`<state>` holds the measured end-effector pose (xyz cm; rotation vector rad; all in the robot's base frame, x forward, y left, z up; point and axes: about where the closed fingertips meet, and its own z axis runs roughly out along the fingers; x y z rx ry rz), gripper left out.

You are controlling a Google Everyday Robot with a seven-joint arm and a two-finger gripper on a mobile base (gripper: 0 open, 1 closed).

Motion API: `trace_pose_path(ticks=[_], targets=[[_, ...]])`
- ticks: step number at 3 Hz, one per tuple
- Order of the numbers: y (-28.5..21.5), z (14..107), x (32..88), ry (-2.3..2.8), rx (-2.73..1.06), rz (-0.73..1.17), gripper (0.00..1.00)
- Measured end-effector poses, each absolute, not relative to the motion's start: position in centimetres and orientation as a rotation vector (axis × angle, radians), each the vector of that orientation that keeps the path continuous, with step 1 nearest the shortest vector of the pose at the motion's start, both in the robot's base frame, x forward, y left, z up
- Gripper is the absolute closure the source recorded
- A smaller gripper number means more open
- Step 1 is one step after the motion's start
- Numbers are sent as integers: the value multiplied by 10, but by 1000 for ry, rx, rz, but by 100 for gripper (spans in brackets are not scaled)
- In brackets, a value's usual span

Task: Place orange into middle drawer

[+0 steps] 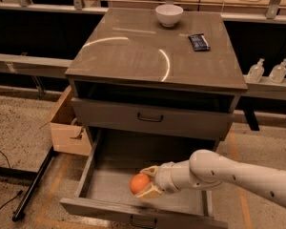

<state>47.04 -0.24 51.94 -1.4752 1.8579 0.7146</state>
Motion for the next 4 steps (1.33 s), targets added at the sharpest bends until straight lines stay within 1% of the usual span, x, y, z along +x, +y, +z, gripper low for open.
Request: trace_pose_path(ticks=[1, 2, 3, 4], targets=[[-2, 520, 470, 1858, -1475, 716, 100], [-22, 517, 498, 1866, -1447, 609, 100], [-58, 519, 541, 1878, -1415, 436, 100], [-85, 503, 564, 1929, -1378, 357, 100]])
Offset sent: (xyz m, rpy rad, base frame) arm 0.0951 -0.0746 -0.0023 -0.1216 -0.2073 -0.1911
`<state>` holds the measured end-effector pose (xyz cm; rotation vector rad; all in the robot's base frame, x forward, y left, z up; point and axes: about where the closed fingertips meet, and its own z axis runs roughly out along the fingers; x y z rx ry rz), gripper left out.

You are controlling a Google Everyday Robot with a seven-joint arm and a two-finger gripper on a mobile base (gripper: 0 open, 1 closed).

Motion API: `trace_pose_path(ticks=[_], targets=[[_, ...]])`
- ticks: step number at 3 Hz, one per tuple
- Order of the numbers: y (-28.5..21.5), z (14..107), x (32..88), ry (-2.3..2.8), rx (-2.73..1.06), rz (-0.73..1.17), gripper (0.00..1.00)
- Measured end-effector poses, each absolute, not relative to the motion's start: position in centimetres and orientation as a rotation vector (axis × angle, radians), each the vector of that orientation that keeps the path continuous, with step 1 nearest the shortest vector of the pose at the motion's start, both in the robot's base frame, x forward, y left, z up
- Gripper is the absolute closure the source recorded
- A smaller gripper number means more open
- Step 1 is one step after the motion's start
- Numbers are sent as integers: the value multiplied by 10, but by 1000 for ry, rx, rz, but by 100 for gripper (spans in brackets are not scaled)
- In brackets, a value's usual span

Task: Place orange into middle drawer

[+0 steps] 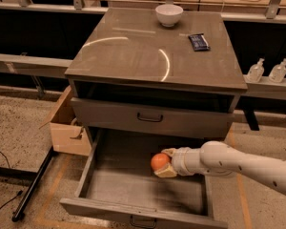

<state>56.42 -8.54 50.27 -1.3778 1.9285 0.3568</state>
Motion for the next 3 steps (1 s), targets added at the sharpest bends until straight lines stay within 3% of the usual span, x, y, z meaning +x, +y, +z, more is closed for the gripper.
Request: trace_pose_path(ticks=[3], targets=[[-100, 447, 592, 1976, -1296, 308, 100]])
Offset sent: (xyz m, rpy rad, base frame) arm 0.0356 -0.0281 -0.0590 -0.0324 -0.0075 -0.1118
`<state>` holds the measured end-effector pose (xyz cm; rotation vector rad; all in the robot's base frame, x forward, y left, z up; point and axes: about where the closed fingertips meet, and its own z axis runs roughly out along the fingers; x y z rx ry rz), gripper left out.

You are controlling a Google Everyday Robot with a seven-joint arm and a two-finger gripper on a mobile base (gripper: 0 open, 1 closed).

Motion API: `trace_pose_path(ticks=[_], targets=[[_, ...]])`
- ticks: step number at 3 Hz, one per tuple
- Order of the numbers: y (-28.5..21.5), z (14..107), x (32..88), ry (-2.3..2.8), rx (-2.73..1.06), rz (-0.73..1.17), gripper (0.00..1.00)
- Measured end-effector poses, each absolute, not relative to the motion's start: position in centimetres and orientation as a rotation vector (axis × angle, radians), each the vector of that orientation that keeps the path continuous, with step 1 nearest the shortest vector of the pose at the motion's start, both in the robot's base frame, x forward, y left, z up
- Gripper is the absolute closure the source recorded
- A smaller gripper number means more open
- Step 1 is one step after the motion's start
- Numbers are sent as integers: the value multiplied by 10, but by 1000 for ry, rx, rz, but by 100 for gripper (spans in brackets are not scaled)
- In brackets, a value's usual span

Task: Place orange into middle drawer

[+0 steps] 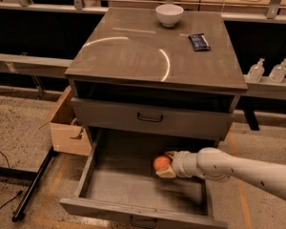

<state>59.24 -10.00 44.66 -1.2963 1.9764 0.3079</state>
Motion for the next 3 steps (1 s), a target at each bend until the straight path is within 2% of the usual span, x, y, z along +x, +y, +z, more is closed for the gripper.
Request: trace_pose_path(ticks=[2, 3], targets=[[-83, 416, 596, 1941, -1286, 374, 100], [-76, 402, 598, 1940, -1286, 386, 85]])
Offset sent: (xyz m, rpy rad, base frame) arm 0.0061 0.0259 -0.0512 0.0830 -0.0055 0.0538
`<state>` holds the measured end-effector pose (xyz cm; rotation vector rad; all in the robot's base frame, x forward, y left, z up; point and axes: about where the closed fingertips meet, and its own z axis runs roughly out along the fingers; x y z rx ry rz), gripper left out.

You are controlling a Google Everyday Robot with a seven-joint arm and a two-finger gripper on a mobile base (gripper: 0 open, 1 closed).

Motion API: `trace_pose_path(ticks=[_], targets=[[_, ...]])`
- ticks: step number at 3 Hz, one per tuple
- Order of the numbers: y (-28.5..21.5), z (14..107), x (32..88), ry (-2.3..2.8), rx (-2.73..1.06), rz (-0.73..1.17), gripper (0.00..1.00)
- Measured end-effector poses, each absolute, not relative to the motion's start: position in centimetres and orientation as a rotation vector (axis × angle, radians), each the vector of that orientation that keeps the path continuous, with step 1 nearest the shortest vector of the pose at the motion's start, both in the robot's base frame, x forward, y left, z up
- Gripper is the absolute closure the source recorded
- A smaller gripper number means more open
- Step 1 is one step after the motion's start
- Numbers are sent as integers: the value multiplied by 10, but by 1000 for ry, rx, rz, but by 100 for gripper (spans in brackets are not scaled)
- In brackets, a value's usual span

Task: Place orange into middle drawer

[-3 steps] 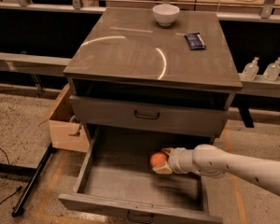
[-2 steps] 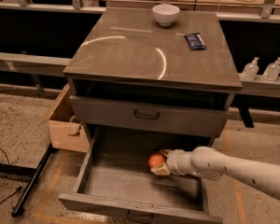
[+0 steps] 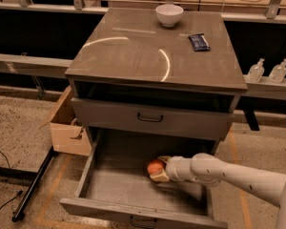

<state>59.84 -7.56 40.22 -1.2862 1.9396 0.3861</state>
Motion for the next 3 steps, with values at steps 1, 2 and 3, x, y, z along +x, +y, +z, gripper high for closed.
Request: trace_pose_path(ticks=[1, 2, 3], targets=[[-71, 393, 602, 1948, -1281, 397, 61], [-70, 389, 603, 1961, -1273, 399, 38], [-69, 385, 600, 1977, -1269, 405, 14]])
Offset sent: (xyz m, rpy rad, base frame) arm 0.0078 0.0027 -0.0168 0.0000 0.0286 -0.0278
